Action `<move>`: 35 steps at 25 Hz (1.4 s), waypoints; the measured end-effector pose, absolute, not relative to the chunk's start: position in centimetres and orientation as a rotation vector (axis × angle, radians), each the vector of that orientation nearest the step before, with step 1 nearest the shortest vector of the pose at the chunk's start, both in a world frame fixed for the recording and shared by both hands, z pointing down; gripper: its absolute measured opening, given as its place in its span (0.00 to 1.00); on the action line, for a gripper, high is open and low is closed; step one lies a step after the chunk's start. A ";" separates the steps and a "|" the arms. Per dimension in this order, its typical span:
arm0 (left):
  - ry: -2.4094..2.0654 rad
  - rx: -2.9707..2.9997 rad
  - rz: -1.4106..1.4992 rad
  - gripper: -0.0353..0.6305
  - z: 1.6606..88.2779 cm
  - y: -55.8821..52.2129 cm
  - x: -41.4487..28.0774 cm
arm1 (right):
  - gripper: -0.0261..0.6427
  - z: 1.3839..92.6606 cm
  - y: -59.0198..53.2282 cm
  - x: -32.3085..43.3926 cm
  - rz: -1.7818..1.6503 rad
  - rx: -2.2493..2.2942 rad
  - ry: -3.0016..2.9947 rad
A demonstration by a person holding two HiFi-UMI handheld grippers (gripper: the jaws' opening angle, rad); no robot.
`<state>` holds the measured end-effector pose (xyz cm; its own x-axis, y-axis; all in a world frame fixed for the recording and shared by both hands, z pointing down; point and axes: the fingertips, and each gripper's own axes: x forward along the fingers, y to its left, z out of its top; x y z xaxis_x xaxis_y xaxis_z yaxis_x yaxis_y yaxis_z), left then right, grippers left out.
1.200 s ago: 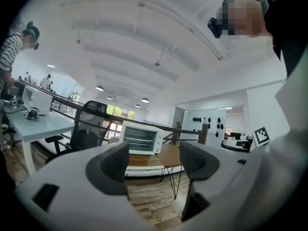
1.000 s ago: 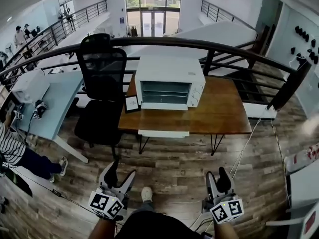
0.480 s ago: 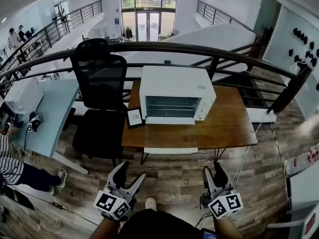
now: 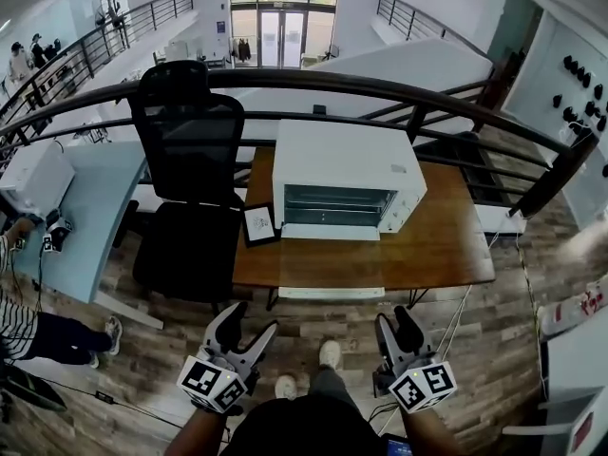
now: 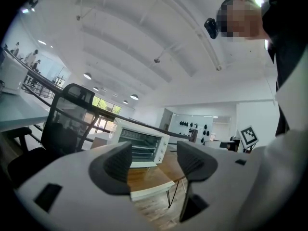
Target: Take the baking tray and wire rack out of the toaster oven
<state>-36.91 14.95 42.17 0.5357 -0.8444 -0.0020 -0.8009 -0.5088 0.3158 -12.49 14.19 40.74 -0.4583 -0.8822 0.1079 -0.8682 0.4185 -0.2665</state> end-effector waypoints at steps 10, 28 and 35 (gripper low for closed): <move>-1.408 2.452 -0.200 0.48 43.8 6.8 -35.0 | 0.29 43.3 5.1 -11.6 -0.514 -1.578 2.659; -1.333 1.927 -0.415 0.41 51.3 -11.5 -28.8 | 0.26 53.0 -14.0 -10.0 -1.162 -1.532 2.325; -1.261 1.747 -0.518 0.41 54.8 -15.4 -27.1 | 0.25 55.8 -17.8 -10.8 -1.399 -1.379 2.107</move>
<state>-27.10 -15.44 54.78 0.3942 -0.9051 0.1594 -0.5313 -0.0830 0.8431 -10.82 -17.78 55.77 -0.5154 -0.8139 0.2682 -0.5632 0.0858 -0.8218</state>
